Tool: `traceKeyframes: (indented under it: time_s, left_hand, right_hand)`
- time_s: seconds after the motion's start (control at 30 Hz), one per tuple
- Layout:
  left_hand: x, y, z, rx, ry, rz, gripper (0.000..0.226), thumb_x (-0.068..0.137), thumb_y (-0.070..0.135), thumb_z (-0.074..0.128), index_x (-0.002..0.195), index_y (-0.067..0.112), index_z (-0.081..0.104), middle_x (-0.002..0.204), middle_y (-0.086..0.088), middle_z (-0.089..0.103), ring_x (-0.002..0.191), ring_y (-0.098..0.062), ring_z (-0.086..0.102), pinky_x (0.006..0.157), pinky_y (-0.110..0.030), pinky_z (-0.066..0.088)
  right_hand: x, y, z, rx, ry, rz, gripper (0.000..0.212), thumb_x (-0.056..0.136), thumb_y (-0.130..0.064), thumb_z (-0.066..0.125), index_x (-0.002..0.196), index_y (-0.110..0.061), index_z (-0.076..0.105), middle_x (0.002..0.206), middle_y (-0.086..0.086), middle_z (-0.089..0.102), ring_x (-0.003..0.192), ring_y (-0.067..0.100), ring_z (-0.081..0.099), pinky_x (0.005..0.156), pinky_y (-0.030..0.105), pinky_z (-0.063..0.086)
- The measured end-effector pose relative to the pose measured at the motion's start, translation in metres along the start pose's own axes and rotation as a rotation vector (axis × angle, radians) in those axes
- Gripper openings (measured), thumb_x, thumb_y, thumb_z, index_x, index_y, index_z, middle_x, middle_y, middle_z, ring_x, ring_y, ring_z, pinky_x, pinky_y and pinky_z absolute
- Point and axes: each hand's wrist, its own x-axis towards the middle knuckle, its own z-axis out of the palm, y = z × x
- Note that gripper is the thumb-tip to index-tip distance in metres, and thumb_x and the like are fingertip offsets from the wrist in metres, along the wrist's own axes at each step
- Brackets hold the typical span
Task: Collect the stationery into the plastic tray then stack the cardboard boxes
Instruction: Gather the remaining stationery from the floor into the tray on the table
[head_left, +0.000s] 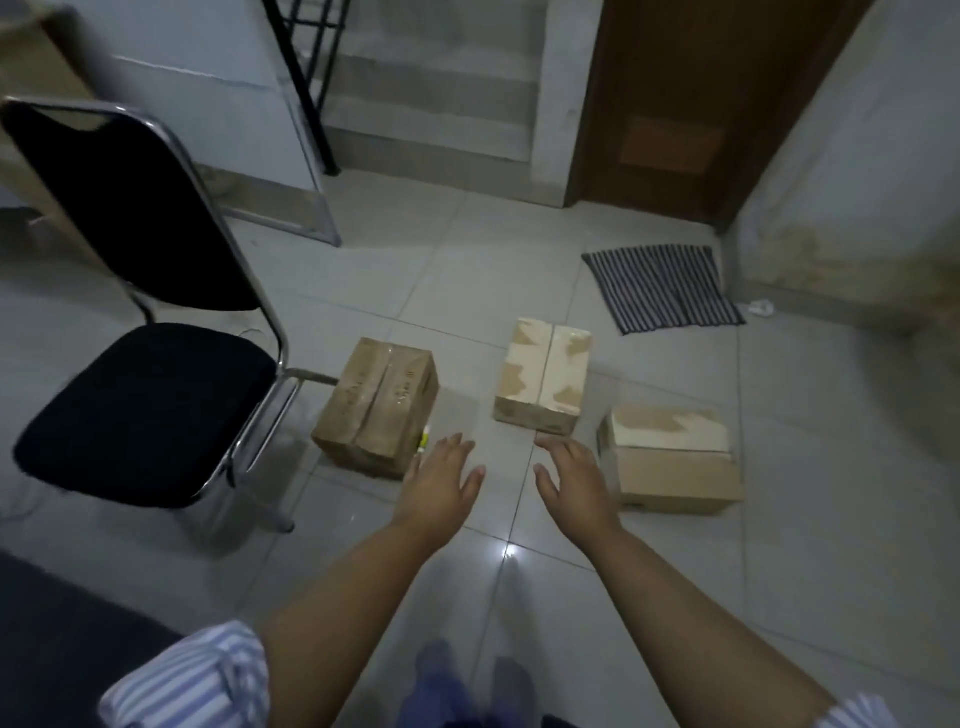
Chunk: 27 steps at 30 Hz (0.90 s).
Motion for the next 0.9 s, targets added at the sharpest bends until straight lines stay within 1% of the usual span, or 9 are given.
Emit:
traceKeyframes:
  time_s: [0.13, 0.3, 0.43, 0.53, 0.63, 0.77, 0.9]
  left_hand:
    - [0.054, -0.013, 0.033, 0.009, -0.047, 0.022, 0.048, 0.100, 0.039, 0.032, 0.144, 0.022, 0.032, 0.156, 0.003, 0.024, 0.145, -0.012, 0.018, 0.119, -0.038, 0.011]
    - [0.128, -0.044, 0.099, -0.009, -0.077, 0.051, 0.047, 0.100, 0.039, 0.032, 0.144, 0.022, 0.033, 0.156, 0.002, 0.025, 0.145, -0.014, 0.019, 0.119, -0.038, 0.013]
    - [0.182, -0.079, 0.161, -0.033, -0.067, 0.050, 0.047, 0.100, 0.040, 0.032, 0.143, 0.023, 0.034, 0.156, 0.003, 0.025, 0.145, -0.013, 0.018, 0.118, -0.037, 0.011]
    - [0.221, -0.108, 0.207, -0.027, -0.068, 0.053, 0.047, 0.100, 0.039, 0.031, 0.144, 0.023, 0.033, 0.156, 0.003, 0.025, 0.146, -0.014, 0.018, 0.118, -0.037, 0.011]
    - [0.257, -0.134, 0.254, -0.030, -0.057, 0.061, 0.047, 0.100, 0.038, 0.030, 0.144, 0.023, 0.032, 0.157, 0.003, 0.024, 0.146, -0.014, 0.016, 0.118, -0.037, 0.010]
    - [0.317, -0.169, 0.328, -0.035, -0.018, 0.063, 0.047, 0.101, 0.038, 0.029, 0.145, 0.023, 0.030, 0.157, 0.003, 0.022, 0.146, -0.014, 0.014, 0.118, -0.036, 0.008]
    - [0.360, -0.191, 0.377, -0.022, 0.012, 0.088, 0.047, 0.101, 0.037, 0.029, 0.146, 0.022, 0.029, 0.157, 0.002, 0.021, 0.147, -0.014, 0.012, 0.118, -0.035, 0.006]
  right_hand:
    - [0.036, 0.030, 0.035, 0.041, 0.049, 0.071, 0.034, 0.094, -0.020, 0.048, 0.128, -0.014, 0.052, 0.132, 0.005, 0.052, 0.127, 0.021, 0.041, 0.102, 0.028, 0.032]
    - [0.091, 0.078, 0.100, 0.081, 0.076, 0.135, 0.034, 0.095, -0.020, 0.048, 0.128, -0.014, 0.051, 0.132, 0.005, 0.051, 0.127, 0.021, 0.039, 0.102, 0.029, 0.032]
    - [0.131, 0.122, 0.165, 0.136, 0.110, 0.160, 0.033, 0.095, -0.018, 0.048, 0.127, -0.013, 0.052, 0.130, 0.005, 0.053, 0.125, 0.021, 0.042, 0.103, 0.029, 0.033]
    - [0.157, 0.157, 0.216, 0.165, 0.125, 0.173, 0.033, 0.095, -0.018, 0.047, 0.128, -0.013, 0.051, 0.131, 0.005, 0.052, 0.126, 0.020, 0.041, 0.103, 0.025, 0.030]
    - [0.179, 0.193, 0.265, 0.183, 0.127, 0.165, 0.034, 0.096, -0.018, 0.046, 0.129, -0.014, 0.050, 0.133, 0.004, 0.051, 0.127, 0.019, 0.039, 0.102, 0.023, 0.028]
    - [0.219, 0.253, 0.339, 0.177, 0.134, 0.111, 0.035, 0.096, -0.019, 0.045, 0.131, -0.014, 0.048, 0.134, 0.004, 0.050, 0.127, 0.019, 0.039, 0.103, 0.022, 0.027]
    - [0.248, 0.296, 0.388, 0.161, 0.128, 0.058, 0.035, 0.096, -0.018, 0.046, 0.131, -0.014, 0.049, 0.134, 0.004, 0.050, 0.128, 0.019, 0.039, 0.101, 0.018, 0.024]
